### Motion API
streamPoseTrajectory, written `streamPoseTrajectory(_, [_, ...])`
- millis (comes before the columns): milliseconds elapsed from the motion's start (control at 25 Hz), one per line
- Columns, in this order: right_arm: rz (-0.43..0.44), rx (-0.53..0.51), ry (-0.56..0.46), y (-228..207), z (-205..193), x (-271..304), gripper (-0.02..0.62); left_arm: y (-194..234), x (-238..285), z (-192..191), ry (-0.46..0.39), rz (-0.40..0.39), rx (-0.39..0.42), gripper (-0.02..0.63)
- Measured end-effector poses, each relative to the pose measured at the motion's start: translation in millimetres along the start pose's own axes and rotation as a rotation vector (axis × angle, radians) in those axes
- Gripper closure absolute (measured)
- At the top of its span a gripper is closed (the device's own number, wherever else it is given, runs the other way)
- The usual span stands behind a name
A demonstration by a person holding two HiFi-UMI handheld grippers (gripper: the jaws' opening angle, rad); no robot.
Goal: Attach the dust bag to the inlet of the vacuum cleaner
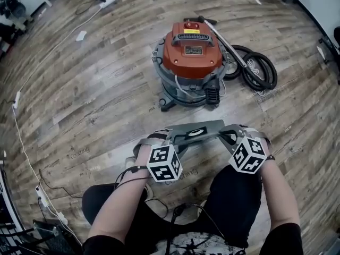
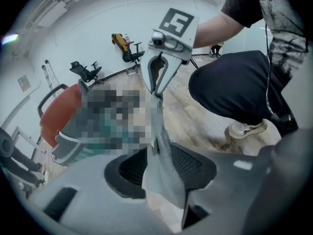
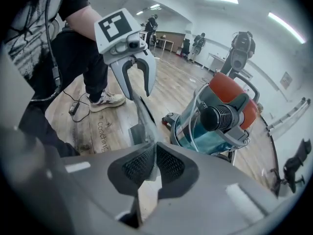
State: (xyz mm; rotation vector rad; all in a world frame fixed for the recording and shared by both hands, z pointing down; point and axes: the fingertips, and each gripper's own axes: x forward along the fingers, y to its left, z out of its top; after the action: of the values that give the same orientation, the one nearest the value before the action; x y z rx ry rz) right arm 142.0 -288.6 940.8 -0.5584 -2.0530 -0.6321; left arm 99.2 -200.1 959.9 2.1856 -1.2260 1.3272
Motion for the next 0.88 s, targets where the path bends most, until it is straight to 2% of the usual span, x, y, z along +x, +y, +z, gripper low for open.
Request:
streamPoseTrajectory(160, [0.016, 0.004, -0.002, 2.2, 6.3, -4.2, 0.574, -6.6, 10.8, -5.9, 0.048, -0.025, 0.062, 0.461])
streamPoseTrajectory(240, [0.022, 0.006, -0.005, 3.2, 6.8, -5.4, 0.574, -4.7, 14.7, -7.5, 0.053, -0.030, 0.060, 0.528])
streamPoseTrajectory(400, [0.029, 0.022, -0.020, 9.4, 6.0, -11.2, 0.574, 5.8, 13.3, -4.0, 0.035, -0.005, 0.052, 0.580])
streamPoseTrajectory(640, [-0.002, 0.040, -0.017, 7.3, -0.7, -15.5, 0.566, 12.4, 13.1, 5.5, 0.020, 0.000, 0.059, 0.581])
streamPoseTrajectory(760, [-0.056, 0.031, -0.009, 0.6, -1.3, -19.3, 0.555, 17.5, 8.1, 12.2, 0.025, -0.013, 0.043, 0.582])
streamPoseTrajectory(880, [-0.102, 0.016, -0.023, -9.8, 5.6, -31.3, 0.533, 28.7, -1.5, 18.7, 0.052, 0.005, 0.060, 0.583])
